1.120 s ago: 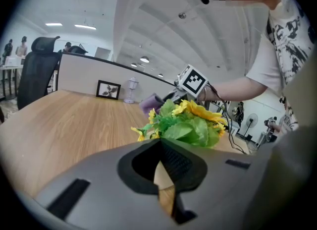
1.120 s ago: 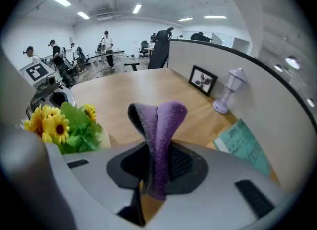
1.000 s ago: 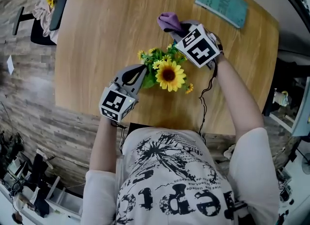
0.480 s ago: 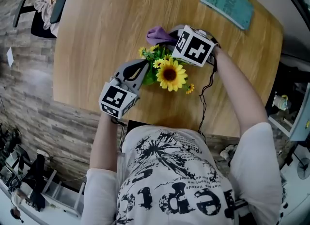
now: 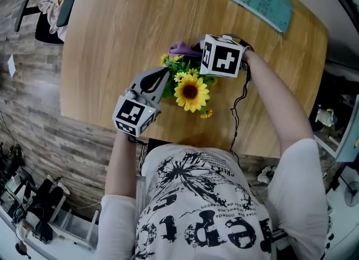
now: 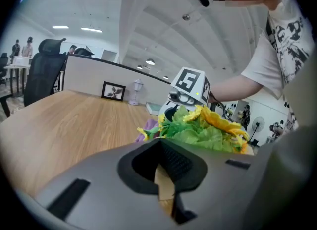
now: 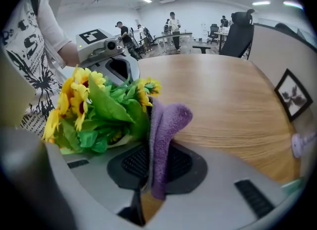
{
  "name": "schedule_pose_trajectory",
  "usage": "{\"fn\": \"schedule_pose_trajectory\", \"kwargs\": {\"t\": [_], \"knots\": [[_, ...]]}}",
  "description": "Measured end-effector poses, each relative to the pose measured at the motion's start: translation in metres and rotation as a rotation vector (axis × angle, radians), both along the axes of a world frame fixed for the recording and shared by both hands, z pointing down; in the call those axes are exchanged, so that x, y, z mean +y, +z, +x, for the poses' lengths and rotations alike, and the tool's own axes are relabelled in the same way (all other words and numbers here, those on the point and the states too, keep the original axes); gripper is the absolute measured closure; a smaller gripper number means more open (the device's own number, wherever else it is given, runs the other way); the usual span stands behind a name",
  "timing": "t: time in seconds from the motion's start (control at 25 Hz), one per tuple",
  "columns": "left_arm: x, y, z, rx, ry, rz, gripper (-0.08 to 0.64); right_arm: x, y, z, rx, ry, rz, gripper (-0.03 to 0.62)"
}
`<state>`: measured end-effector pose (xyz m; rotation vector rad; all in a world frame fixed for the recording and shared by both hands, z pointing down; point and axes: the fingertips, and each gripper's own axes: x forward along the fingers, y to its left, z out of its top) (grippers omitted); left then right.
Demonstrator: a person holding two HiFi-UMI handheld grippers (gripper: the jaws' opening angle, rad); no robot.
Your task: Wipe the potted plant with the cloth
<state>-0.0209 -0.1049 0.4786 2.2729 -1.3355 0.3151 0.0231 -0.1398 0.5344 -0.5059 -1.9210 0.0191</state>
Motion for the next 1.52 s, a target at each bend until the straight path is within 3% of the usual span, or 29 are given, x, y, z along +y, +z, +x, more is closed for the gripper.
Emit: {"fn": "schedule_pose_trajectory", "kwargs": {"t": [0.44,1.36,1.52], "knots": [[0.0,0.001,-0.001,0.007,0.001,0.009,0.557,0.009,0.001,0.023,-0.013,-0.011,-0.011,0.523],[0.0,0.002,-0.004,0.022,-0.069,0.017,0.557,0.039,0.006,0.084,0.04,0.198,-0.07,0.52],[0.005,0.004,-0.001,-0.03,-0.058,0.029,0.557,0.041,0.007,0.097,0.08,0.244,-0.07,0.518]]}}
